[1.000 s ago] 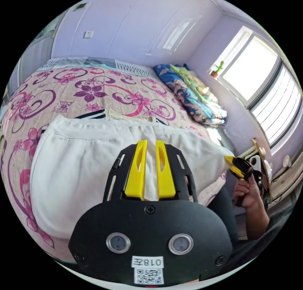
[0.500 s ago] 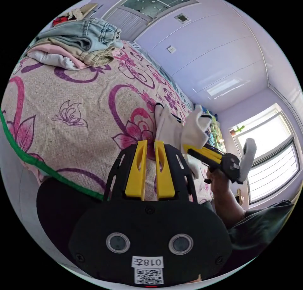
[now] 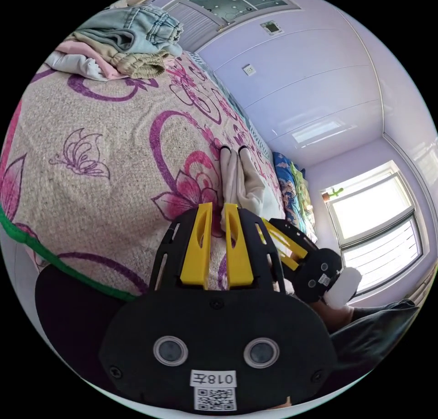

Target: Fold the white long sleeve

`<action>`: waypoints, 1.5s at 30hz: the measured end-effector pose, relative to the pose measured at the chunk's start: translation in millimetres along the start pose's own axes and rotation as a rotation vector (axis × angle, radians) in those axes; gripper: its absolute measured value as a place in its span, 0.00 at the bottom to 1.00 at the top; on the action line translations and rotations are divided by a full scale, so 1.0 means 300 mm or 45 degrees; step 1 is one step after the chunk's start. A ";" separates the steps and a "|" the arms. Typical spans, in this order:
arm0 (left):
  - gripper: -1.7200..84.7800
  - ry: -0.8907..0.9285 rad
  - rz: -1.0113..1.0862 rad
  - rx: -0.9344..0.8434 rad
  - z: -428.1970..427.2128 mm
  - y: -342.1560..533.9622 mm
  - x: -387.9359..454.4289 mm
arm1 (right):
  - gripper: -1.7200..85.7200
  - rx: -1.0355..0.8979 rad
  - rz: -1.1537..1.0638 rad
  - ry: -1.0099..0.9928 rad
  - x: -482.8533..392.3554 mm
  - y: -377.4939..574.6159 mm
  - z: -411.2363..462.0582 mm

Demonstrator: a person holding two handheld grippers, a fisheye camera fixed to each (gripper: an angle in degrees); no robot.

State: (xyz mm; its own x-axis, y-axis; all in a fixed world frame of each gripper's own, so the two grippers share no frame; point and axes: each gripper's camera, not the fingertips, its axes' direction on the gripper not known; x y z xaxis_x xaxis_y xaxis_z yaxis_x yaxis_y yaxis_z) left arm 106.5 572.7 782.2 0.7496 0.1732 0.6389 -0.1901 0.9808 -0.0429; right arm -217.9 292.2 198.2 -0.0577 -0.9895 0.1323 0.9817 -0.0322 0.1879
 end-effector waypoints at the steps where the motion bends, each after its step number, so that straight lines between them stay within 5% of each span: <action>1: 0.08 -0.006 -0.004 0.006 -0.004 -0.004 -0.010 | 0.07 0.024 -0.108 0.069 -0.058 0.005 0.001; 6: 0.08 0.053 0.137 0.050 -0.042 -0.120 0.033 | 0.03 0.187 -0.056 0.185 -0.079 0.109 -0.088; 14: 0.09 0.191 0.497 -0.356 0.367 -0.339 0.295 | 0.08 0.279 0.963 -0.444 0.388 0.541 -0.005; 18: 0.04 -0.055 0.336 -0.457 0.500 -0.350 0.134 | 0.08 0.162 1.061 -0.675 0.406 0.649 0.147; 28: 0.03 0.213 0.185 -0.366 0.384 -0.237 -0.135 | 0.02 0.267 1.185 -0.843 0.406 0.903 0.183; 34: 0.13 0.146 0.317 -0.014 0.216 -0.414 -0.107 | 0.11 0.598 1.443 -0.867 0.708 1.127 0.166; 39: 0.26 0.143 0.207 -0.165 0.451 -0.635 -0.212 | 0.21 0.678 1.706 -1.071 0.952 1.275 0.368; 45: 0.28 0.051 0.085 -0.280 0.666 -0.691 -0.347 | 0.25 0.602 1.938 -1.362 1.068 1.393 0.675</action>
State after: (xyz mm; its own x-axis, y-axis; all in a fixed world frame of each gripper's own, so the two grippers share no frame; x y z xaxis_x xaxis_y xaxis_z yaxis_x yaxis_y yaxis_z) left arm -58.8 333.6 877.9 0.7653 0.2375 0.5982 -0.1006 0.9621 -0.2533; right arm 136.9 -9.7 516.4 0.4230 0.3504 0.8356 0.1927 0.8663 -0.4608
